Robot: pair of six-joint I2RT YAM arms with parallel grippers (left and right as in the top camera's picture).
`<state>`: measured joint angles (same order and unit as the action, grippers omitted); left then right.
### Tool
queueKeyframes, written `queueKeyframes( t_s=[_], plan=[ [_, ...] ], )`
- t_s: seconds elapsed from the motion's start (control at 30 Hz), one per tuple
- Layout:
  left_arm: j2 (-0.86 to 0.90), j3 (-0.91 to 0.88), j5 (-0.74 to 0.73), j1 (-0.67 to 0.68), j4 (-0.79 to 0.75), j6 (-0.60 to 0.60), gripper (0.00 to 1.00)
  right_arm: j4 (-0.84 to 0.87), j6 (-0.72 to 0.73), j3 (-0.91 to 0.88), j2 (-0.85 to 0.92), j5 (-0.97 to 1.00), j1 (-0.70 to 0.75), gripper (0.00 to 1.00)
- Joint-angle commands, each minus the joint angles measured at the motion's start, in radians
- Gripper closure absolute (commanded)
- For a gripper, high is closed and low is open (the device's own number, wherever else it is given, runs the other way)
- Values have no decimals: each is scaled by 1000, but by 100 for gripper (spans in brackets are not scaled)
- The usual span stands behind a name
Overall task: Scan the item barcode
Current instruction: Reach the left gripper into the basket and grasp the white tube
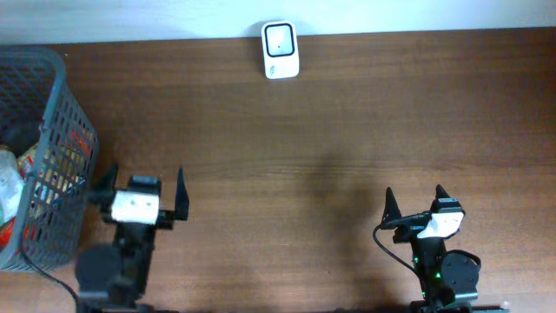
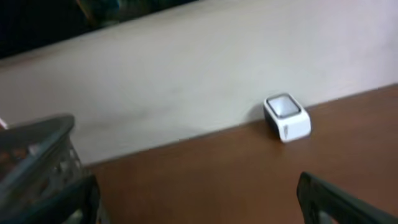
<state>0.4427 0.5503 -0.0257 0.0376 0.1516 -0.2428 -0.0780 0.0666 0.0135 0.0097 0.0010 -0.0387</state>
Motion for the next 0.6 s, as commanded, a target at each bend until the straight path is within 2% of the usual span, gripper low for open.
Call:
queueKeyframes(
  t_s=[0.0,0.17,0.27,0.37,0.5,0.57],
  plan=[
    [217,272,-66,3,111,14,1,-1,-7,-8,-6,-1,6,1],
    [578,709,-102,3,407,13,1,-1,-7,-8,-6,-1,6,1],
    [841,1064,-181,3,684,13,1,-1,-7,-8,-6,-1,6,1],
    [982,1259,-246,3,822,13,1,-1,-7,-8,-6,-1,6,1],
    [1038,1280,-240,3,807,3,1,-2,-7,-8,-6,-1,6,1],
    [1055,1280,-171,0,752,7,1,-1,-7,-8,-6,-1,6,1]
  ],
)
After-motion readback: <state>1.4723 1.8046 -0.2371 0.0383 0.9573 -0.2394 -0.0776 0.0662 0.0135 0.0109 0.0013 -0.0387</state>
